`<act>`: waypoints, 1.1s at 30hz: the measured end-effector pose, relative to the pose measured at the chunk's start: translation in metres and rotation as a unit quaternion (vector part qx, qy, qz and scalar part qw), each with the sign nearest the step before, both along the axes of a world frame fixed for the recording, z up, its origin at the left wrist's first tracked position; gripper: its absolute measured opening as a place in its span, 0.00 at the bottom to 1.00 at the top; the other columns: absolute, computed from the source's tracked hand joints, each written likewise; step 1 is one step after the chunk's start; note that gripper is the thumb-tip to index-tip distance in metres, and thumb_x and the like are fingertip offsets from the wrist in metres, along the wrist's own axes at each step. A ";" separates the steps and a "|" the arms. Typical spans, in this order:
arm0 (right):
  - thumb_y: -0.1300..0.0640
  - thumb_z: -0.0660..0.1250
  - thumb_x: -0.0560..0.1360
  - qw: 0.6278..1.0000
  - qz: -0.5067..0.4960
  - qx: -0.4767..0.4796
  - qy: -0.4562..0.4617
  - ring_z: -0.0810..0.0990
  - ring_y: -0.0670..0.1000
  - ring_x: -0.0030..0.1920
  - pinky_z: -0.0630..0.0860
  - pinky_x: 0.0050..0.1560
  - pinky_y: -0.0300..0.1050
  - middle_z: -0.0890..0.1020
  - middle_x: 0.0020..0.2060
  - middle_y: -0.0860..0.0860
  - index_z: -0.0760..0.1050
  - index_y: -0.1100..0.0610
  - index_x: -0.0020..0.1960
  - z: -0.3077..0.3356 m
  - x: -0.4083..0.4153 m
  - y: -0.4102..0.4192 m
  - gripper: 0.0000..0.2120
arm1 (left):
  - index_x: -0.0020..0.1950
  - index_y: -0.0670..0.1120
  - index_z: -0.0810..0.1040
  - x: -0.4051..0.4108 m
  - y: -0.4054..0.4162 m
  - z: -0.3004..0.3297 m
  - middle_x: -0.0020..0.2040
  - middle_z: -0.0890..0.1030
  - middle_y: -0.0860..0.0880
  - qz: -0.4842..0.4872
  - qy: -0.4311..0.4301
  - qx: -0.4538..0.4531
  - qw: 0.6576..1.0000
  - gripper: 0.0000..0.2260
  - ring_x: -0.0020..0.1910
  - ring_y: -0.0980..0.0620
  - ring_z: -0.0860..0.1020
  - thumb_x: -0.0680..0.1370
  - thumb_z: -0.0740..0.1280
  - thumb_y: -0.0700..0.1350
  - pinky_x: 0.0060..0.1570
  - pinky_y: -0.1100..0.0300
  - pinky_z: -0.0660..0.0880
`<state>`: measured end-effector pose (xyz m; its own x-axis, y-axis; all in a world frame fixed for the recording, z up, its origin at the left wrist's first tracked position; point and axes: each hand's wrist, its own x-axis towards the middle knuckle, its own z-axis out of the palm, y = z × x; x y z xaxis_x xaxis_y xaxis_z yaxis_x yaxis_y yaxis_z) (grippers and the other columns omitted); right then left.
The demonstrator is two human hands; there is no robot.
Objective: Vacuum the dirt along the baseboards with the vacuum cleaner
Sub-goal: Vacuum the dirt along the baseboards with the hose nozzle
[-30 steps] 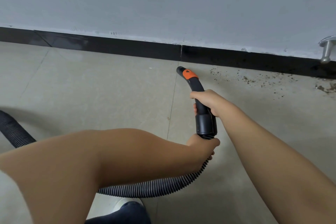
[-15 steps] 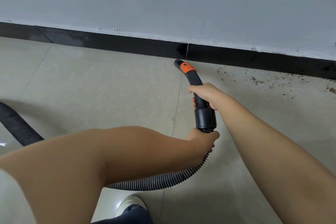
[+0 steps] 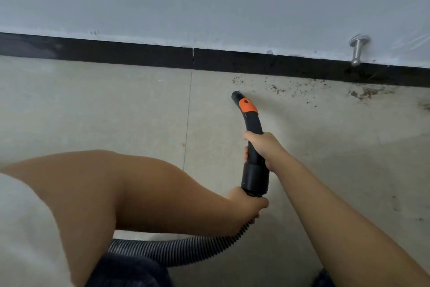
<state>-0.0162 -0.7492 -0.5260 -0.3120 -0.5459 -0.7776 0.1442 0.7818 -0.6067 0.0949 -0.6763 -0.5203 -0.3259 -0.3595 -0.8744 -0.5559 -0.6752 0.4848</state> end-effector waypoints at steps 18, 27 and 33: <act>0.62 0.65 0.74 0.995 -0.100 -0.001 -0.020 0.73 0.53 0.24 0.75 0.29 0.42 0.74 0.30 0.57 0.69 0.63 0.49 0.001 -0.042 0.004 0.07 | 0.54 0.43 0.73 -0.025 -0.009 0.008 0.35 0.77 0.48 -0.041 0.009 -0.030 0.999 0.11 0.30 0.52 0.74 0.74 0.68 0.44 0.33 0.63 0.72; 0.61 0.65 0.74 1.000 -0.016 -0.007 -0.017 0.73 0.54 0.23 0.76 0.32 0.44 0.75 0.28 0.57 0.68 0.61 0.47 0.000 -0.010 -0.025 0.06 | 0.55 0.43 0.73 -0.007 -0.021 -0.003 0.35 0.77 0.47 0.014 0.004 -0.021 1.000 0.12 0.30 0.51 0.74 0.74 0.68 0.44 0.36 0.61 0.73; 0.61 0.64 0.74 0.999 -0.032 -0.015 -0.008 0.73 0.53 0.22 0.75 0.29 0.41 0.75 0.28 0.57 0.68 0.62 0.48 -0.003 -0.013 -0.033 0.06 | 0.55 0.44 0.72 -0.008 -0.034 -0.006 0.36 0.77 0.48 0.018 0.002 -0.029 0.999 0.12 0.30 0.52 0.73 0.74 0.68 0.44 0.32 0.62 0.70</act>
<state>-0.0293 -0.7826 -0.5285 -0.3342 -0.5489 -0.7662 0.2029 0.7520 -0.6272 0.0867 -0.7099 -0.5264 -0.3154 -0.4216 -0.8502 -0.5299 -0.6649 0.5263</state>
